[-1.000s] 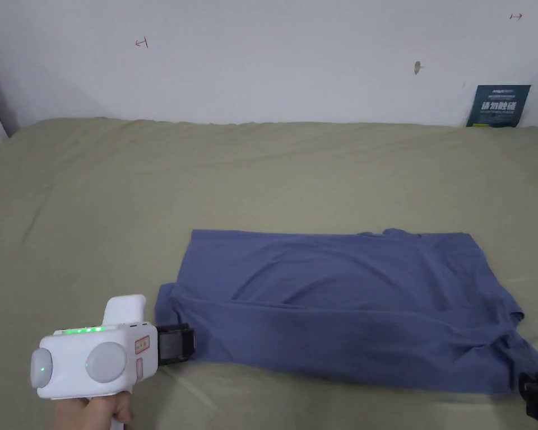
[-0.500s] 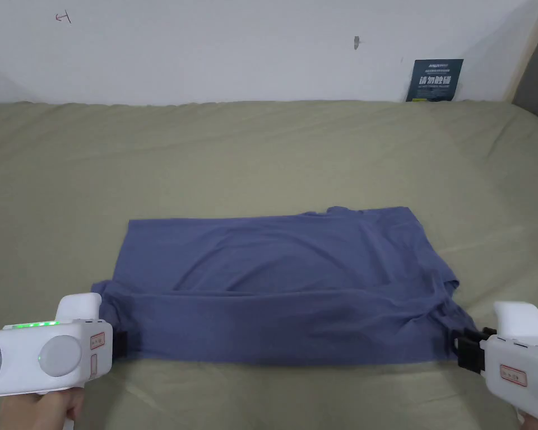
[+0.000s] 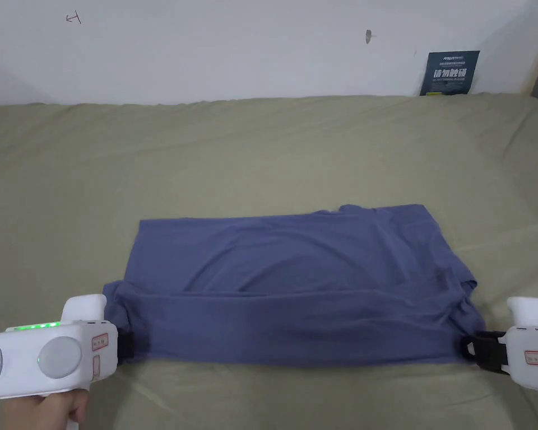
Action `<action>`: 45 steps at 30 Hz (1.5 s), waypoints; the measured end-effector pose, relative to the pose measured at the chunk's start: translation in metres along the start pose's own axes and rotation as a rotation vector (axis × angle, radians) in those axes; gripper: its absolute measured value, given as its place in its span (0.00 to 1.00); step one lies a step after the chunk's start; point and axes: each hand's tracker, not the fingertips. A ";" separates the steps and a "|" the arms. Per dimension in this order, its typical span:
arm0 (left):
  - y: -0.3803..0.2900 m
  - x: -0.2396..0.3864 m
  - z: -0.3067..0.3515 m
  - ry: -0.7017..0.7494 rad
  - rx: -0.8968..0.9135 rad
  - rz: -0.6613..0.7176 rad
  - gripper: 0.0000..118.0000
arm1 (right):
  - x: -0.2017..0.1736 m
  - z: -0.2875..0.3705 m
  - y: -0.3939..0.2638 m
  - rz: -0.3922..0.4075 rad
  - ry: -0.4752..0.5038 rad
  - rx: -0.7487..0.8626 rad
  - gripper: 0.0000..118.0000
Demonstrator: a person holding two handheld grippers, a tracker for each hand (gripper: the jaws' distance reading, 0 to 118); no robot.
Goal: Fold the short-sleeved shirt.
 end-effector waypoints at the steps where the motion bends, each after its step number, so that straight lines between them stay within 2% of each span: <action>1: 0.000 -0.001 0.001 -0.003 -0.001 -0.002 0.06 | -0.002 0.005 -0.002 0.002 -0.002 0.013 0.14; 5: -0.002 -0.002 0.017 0.028 0.038 -0.042 0.06 | -0.022 0.038 -0.013 0.028 -0.024 0.073 0.14; 6: -0.003 -0.003 0.022 0.031 0.030 -0.046 0.05 | -0.006 0.031 -0.011 -0.001 0.009 0.054 0.14; 9: -0.008 -0.011 0.039 0.038 0.035 -0.059 0.05 | 0.003 0.044 -0.013 0.012 0.010 0.064 0.14; 10: -0.010 -0.017 0.046 0.036 0.038 -0.052 0.05 | -0.009 0.055 -0.019 0.031 -0.009 0.072 0.14; 14: -0.035 -0.035 0.074 -0.008 0.018 -0.009 0.05 | -0.010 0.080 -0.045 -0.004 0.030 0.044 0.14; 17: -0.063 -0.042 0.093 -0.016 0.006 -0.003 0.05 | -0.014 0.094 -0.070 0.000 0.043 0.026 0.14; 23: -0.095 -0.048 0.104 -0.023 -0.006 0.014 0.05 | -0.014 0.093 -0.101 -0.012 0.038 0.006 0.14; 27: -0.099 -0.045 0.099 -0.019 -0.013 0.017 0.05 | -0.010 0.082 -0.100 -0.052 0.024 -0.030 0.14; 28: -0.099 -0.046 0.099 -0.029 -0.004 0.030 0.06 | -0.010 0.080 -0.099 -0.065 0.019 -0.042 0.17; 29: -0.099 -0.047 0.097 -0.056 -0.008 0.042 0.21 | -0.011 0.080 -0.098 -0.065 0.004 -0.050 0.32; 30: -0.099 -0.048 0.097 -0.043 -0.015 0.044 0.72 | -0.004 0.076 -0.099 -0.037 -0.011 -0.064 0.66; 31: -0.100 -0.049 0.094 -0.047 -0.037 0.039 1.00 | -0.003 0.077 -0.099 -0.007 0.001 -0.063 0.88; 32: -0.105 -0.048 0.096 -0.078 0.005 0.092 0.97 | -0.003 0.081 -0.099 -0.006 0.005 -0.056 0.97; 33: -0.095 -0.050 0.098 -0.059 0.008 0.034 0.97 | -0.004 0.087 -0.096 -0.012 -0.002 -0.044 0.98; 35: -0.084 -0.052 0.098 -0.045 -0.001 0.051 0.96 | -0.007 0.092 -0.090 -0.016 0.002 -0.033 0.97; 36: -0.076 -0.052 0.097 -0.044 0.025 0.058 0.95 | -0.010 0.094 -0.082 -0.022 0.002 -0.023 0.94; 37: -0.072 -0.048 0.103 -0.046 0.041 0.060 0.92 | -0.015 0.099 -0.075 -0.024 0.000 0.064 0.81; 38: -0.064 -0.047 0.104 -0.054 0.063 0.068 0.83 | -0.025 0.105 -0.069 -0.010 -0.006 0.108 0.53; 39: -0.053 -0.045 0.103 -0.066 0.090 0.077 0.48 | -0.033 0.106 -0.057 0.004 -0.004 0.126 0.04; 40: -0.040 -0.042 0.099 -0.080 0.102 0.073 0.07 | -0.040 0.103 -0.045 0.026 -0.021 0.143 0.00; 41: -0.031 -0.037 0.100 -0.074 0.106 0.061 0.00 | -0.045 0.100 -0.035 0.045 -0.014 0.190 0.00; 42: -0.017 -0.027 0.097 -0.076 0.174 0.054 0.00 | -0.054 0.096 -0.025 0.034 0.036 0.169 0.00; 43: -0.004 -0.023 0.091 -0.054 0.137 0.022 0.00 | -0.059 0.091 -0.015 0.026 0.053 0.163 0.00; 45: 0.018 -0.016 0.074 -0.062 0.135 0.020 0.00 | -0.073 0.077 0.003 0.076 -0.001 0.205 0.00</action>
